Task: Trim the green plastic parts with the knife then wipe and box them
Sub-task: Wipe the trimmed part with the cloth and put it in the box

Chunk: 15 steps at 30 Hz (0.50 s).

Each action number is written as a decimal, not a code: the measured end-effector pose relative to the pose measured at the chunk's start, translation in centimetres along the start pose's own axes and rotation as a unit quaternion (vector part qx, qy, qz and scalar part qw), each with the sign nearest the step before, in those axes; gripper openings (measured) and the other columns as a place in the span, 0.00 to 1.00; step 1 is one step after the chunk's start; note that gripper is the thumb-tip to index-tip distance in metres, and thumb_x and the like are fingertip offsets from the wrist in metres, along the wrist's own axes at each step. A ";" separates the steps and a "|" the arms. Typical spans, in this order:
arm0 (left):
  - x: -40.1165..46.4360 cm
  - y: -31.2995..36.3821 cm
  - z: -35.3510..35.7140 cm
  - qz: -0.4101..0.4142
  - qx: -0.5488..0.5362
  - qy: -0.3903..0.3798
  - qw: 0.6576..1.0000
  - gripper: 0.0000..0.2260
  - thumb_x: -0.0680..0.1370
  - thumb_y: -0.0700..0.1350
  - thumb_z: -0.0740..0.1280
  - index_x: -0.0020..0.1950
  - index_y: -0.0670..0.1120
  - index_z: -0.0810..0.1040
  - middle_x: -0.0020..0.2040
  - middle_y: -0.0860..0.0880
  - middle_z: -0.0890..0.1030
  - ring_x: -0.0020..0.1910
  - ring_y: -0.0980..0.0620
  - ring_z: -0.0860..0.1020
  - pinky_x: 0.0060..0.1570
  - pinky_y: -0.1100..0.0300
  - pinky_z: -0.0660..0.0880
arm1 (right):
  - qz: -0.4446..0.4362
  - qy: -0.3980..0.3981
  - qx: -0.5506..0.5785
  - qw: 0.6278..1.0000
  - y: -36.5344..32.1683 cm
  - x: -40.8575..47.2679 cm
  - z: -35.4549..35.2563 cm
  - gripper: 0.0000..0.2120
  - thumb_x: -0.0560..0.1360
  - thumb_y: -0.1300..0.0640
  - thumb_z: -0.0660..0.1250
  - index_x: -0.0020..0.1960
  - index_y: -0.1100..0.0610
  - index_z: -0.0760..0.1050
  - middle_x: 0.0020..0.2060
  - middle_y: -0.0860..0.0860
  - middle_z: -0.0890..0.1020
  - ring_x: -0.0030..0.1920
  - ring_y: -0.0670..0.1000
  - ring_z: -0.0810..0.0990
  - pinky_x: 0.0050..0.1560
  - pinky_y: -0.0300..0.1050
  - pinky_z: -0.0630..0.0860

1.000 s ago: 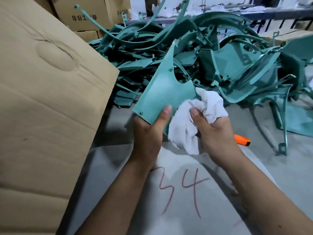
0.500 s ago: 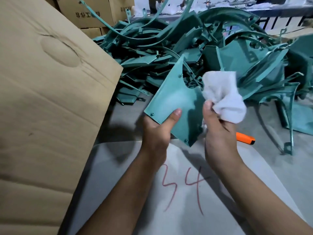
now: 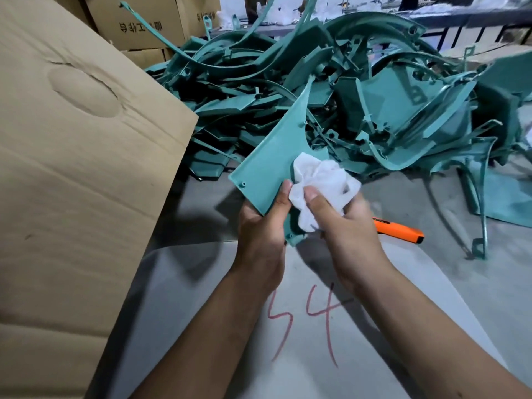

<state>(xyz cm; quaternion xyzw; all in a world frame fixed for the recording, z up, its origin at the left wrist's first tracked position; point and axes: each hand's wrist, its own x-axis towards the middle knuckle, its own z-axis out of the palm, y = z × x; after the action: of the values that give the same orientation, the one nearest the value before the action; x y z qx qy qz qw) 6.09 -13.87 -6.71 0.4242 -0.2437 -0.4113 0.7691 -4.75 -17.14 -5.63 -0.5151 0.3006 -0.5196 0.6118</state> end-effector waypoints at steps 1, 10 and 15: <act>0.0 0.0 0.0 0.004 0.018 0.030 0.999 0.24 0.69 0.55 0.78 0.62 0.48 0.81 0.57 0.45 0.86 0.56 0.42 0.85 0.54 0.46 0.82 | -0.005 -0.028 -0.023 0.999 0.0 0.1 -0.1 0.12 0.77 0.56 0.74 0.59 0.56 0.79 0.51 0.53 0.87 0.52 0.51 0.86 0.54 0.50 0.83; 2.1 4.2 -2.0 0.029 0.094 -0.058 0.993 0.13 0.78 0.39 0.72 0.62 0.41 0.80 0.57 0.41 0.85 0.53 0.42 0.85 0.51 0.48 0.83 | -0.021 -0.080 -0.003 0.997 -1.1 0.2 -0.6 0.10 0.79 0.64 0.70 0.39 0.57 0.81 0.26 0.55 0.79 0.27 0.52 0.71 0.28 0.39 0.67; 2.1 5.4 -3.4 0.062 0.101 -0.064 0.991 0.11 0.75 0.42 0.74 0.57 0.44 0.82 0.53 0.46 0.87 0.51 0.47 0.85 0.48 0.53 0.82 | -0.014 -0.159 0.028 0.987 -0.8 0.3 -0.5 0.18 0.82 0.61 0.68 0.35 0.53 0.80 0.26 0.55 0.78 0.36 0.56 0.73 0.40 0.48 0.70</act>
<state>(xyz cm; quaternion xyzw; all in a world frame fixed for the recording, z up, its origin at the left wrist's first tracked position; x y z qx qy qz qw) 12.03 -12.49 -3.88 0.4571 -0.3582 -0.3625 0.7289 -5.42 -17.52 -5.01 -0.5776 0.1774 -0.4484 0.6586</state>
